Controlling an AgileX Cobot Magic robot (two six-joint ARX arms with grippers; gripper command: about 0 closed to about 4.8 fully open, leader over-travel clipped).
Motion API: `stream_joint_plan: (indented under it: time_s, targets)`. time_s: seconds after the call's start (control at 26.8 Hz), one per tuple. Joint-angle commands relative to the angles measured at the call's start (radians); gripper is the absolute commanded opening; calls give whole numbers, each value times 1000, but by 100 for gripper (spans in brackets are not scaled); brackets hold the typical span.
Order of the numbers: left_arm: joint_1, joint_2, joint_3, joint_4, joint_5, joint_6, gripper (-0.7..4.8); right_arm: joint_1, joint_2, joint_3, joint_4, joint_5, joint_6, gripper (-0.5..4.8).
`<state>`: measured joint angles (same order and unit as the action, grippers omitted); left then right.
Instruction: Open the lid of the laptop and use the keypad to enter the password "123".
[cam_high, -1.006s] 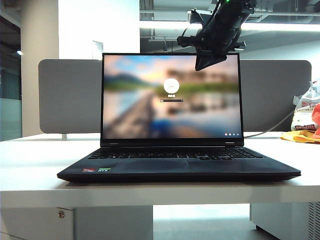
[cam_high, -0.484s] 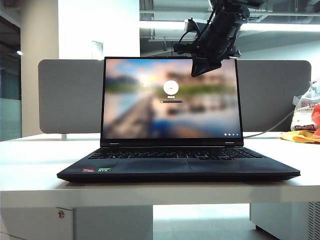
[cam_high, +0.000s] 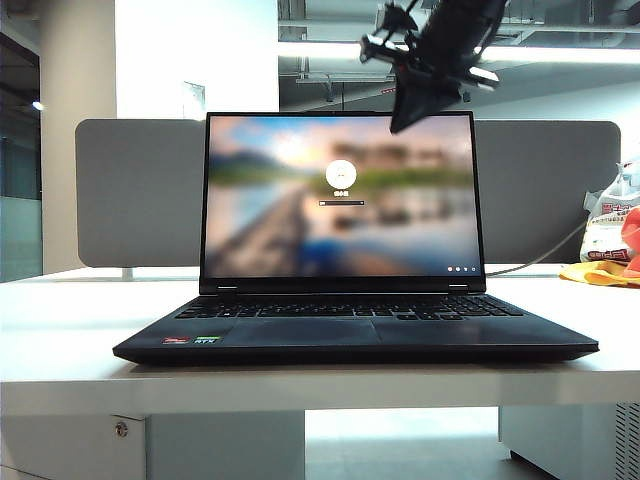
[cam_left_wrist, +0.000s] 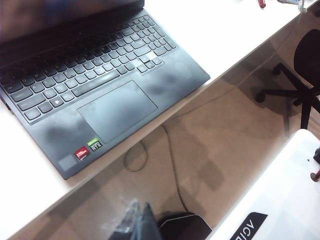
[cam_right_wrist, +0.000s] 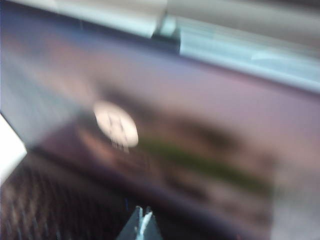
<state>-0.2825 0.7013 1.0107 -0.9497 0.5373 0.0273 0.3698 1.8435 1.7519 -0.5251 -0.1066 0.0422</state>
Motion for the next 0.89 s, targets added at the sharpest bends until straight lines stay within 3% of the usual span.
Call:
stream_joint_plan:
  time_s: [0.04, 0.67, 0.89]
  targets:
    - [-1, -1, 4, 24, -1, 7, -6, -4, 3, -34, -58, 0, -35, -6]
    - [-1, -1, 4, 24, 9, 8, -6, -17, 3, -274, -121, 0, -43, -6]
    - [-1, -1, 4, 31, 35, 10, -6, -17, 5, -277, -133, 2, -43, -6]
